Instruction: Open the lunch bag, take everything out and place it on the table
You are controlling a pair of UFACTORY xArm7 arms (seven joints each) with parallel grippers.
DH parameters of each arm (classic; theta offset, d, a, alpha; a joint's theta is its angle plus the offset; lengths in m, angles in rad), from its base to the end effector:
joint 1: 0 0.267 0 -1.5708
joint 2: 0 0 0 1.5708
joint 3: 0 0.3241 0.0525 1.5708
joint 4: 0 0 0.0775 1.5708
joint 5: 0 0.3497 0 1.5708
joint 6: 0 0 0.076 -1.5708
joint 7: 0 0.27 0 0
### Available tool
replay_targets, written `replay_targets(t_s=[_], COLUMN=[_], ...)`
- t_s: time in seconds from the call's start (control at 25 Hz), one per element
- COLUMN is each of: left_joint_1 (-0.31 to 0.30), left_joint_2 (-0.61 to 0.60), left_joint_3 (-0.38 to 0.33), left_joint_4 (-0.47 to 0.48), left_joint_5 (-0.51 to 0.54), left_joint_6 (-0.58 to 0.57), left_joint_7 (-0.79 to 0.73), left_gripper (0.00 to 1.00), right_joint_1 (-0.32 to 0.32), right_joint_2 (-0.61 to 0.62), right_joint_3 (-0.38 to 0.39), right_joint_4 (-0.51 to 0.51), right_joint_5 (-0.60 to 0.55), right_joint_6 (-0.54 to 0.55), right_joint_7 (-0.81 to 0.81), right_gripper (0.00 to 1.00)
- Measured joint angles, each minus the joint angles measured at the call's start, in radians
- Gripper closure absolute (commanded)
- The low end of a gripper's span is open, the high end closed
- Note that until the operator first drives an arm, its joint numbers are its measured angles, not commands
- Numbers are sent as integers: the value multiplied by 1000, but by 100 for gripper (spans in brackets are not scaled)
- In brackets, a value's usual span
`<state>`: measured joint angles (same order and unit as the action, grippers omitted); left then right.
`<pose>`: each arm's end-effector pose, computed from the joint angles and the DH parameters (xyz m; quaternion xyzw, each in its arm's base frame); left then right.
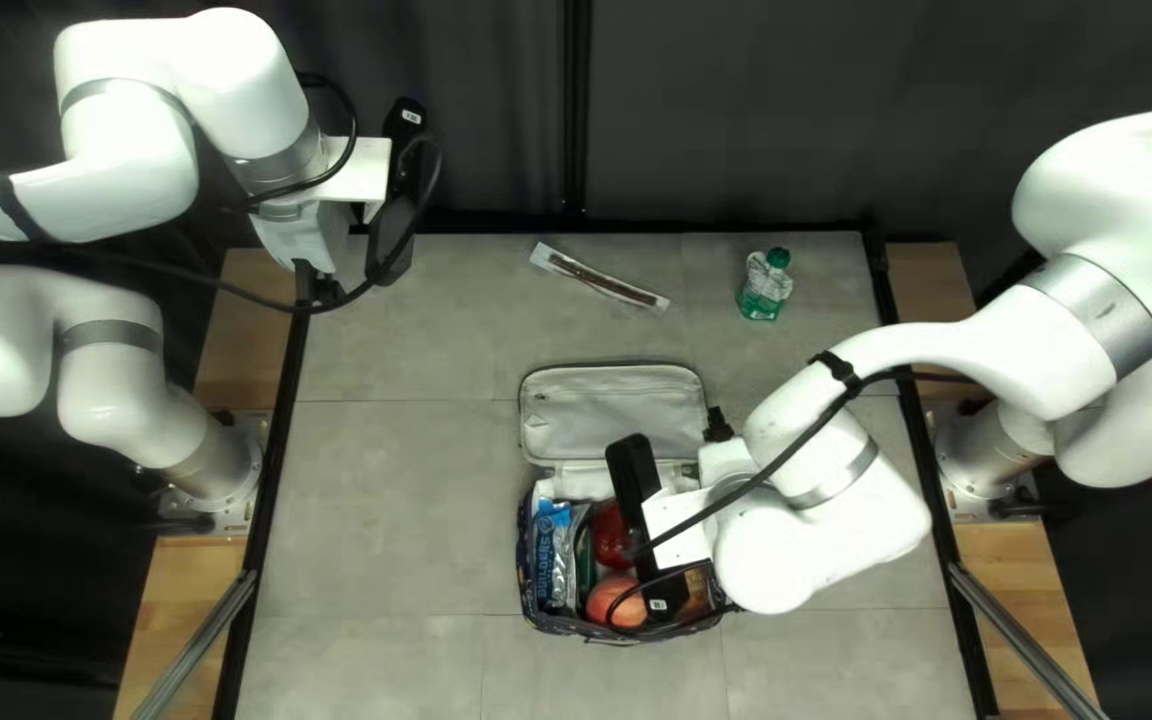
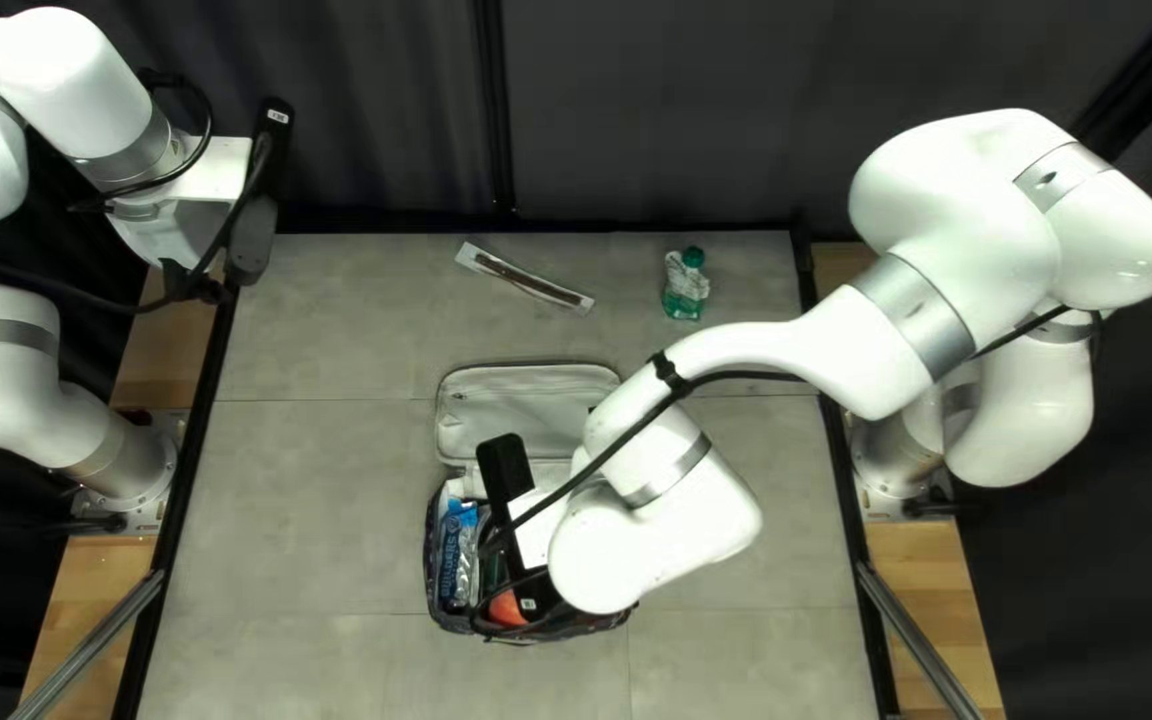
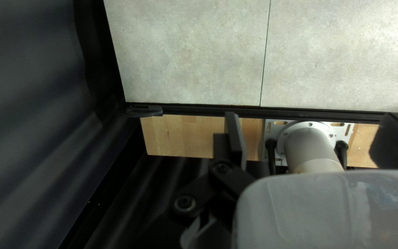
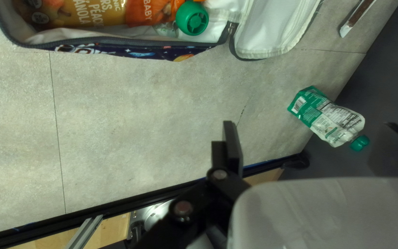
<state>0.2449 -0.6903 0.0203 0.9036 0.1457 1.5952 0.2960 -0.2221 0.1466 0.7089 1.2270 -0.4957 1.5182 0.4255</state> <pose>0.2383 0.1057 0.3681 -0.9977 0.0160 0.0189 0.0636 0.4249 0.0820 0.2376 0.9577 0.0976 -0.0874 0.2561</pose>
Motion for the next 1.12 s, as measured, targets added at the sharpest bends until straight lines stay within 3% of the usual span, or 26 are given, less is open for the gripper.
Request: replay_targets(t_s=[0.28, 0.52, 0.76, 1.12], left_joint_1=[0, 0, 0, 0], left_joint_2=[0, 0, 0, 0], left_joint_3=[0, 0, 0, 0], left_joint_4=[0, 0, 0, 0], left_joint_5=[0, 0, 0, 0], left_joint_6=[0, 0, 0, 0], left_joint_7=[0, 0, 0, 0], left_gripper=[0, 0, 0, 0], right_joint_1=[1, -35, -59, -83], right_joint_2=[-4, -73, -59, -24], right_joint_3=[-1, -15, -32, -47], right_joint_4=[-9, -161, -198, -190], right_joint_5=[-6, -22, -13, 17], right_joint_6=[-11, -228, -368, -413], right_joint_7=[-3, -2, 14, 0], right_gripper=[0, 0, 0, 0])
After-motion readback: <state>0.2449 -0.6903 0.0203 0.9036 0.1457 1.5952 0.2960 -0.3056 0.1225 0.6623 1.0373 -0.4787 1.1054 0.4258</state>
